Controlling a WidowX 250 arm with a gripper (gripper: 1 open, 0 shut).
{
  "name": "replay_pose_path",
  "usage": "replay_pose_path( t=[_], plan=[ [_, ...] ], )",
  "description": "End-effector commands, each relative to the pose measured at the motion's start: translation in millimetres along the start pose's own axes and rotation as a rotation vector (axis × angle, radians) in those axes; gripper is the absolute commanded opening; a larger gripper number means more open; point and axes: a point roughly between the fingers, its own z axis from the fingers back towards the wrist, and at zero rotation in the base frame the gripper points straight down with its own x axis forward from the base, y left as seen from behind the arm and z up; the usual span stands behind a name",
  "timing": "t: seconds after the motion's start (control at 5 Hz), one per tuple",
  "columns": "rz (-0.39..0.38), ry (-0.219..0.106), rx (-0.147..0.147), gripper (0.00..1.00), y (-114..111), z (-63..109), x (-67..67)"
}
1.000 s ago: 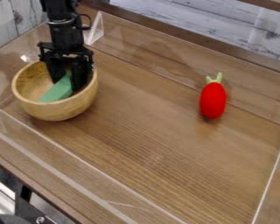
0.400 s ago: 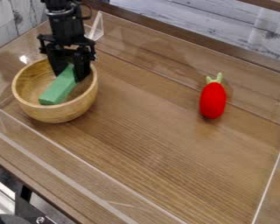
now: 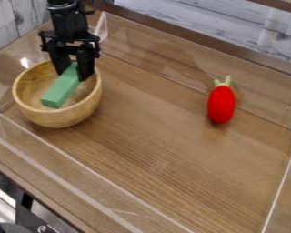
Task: Remove the green object from the brown bowl and put it on the table
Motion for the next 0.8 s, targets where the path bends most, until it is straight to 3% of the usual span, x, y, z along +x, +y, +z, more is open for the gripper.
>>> replay_pose_path(
  t=[0.0,0.6],
  plan=[
    [-0.008,-0.089,0.029,0.0,-4.5,30.7,5.6],
    [-0.002,-0.098,0.026,0.0,-9.5,39.3,2.4]
  ],
)
